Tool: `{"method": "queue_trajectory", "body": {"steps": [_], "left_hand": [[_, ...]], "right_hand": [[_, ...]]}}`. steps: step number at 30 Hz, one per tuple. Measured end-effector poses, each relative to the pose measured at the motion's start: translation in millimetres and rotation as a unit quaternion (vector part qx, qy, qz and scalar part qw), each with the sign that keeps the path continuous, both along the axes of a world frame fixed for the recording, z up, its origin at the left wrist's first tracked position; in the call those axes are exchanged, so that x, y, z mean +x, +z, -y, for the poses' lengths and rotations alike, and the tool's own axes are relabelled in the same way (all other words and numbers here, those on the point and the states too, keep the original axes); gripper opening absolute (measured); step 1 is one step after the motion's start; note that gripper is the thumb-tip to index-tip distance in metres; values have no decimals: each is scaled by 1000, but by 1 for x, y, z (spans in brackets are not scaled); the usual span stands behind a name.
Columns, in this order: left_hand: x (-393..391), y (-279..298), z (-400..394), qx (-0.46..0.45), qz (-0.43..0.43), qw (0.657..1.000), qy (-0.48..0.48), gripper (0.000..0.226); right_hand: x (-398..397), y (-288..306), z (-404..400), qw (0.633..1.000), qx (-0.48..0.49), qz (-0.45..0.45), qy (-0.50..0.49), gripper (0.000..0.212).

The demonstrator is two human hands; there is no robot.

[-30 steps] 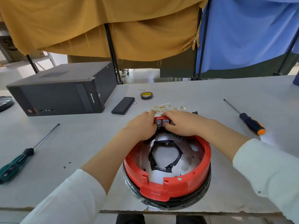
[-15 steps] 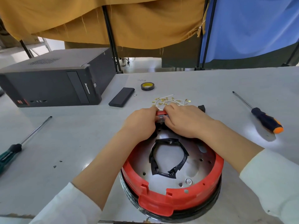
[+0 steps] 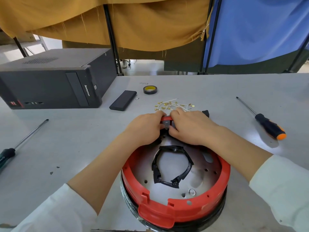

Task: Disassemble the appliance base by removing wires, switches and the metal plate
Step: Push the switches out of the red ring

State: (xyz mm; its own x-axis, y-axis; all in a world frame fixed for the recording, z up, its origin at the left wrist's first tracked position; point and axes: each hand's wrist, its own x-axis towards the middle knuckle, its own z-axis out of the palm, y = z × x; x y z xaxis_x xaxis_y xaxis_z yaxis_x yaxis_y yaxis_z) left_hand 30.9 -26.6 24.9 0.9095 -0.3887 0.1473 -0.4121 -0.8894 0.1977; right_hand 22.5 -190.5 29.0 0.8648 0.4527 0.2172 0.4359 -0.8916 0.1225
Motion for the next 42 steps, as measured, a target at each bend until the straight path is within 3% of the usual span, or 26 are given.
{"method": "queue_trajectory", "body": {"steps": [4, 7, 13, 21, 27, 37, 42], "left_hand": [[0, 4, 5, 45, -13, 999, -13, 29], [-2, 6, 6, 62, -8, 998, -8, 26], [-11, 0, 14, 80, 66, 994, 33, 28], [-15, 0, 20, 94, 94, 989, 62, 30], [-17, 1, 21, 109, 93, 988, 65, 29], [-9, 1, 10, 58, 40, 997, 26, 30], [-13, 1, 16, 95, 74, 991, 50, 29]], "right_hand": [[-2, 4, -2, 999, -31, -40, -19, 35], [-3, 5, -3, 999, -23, -45, -18, 27], [-3, -2, 3, 1000, -15, -13, 10, 24], [-3, -8, 4, 999, -12, 34, 16, 30], [-3, -7, 3, 999, -11, 29, 8, 27], [-4, -5, 4, 1000, 3, 8, 3, 27], [-4, -7, 3, 1000, 0, 20, 2, 30]]}}
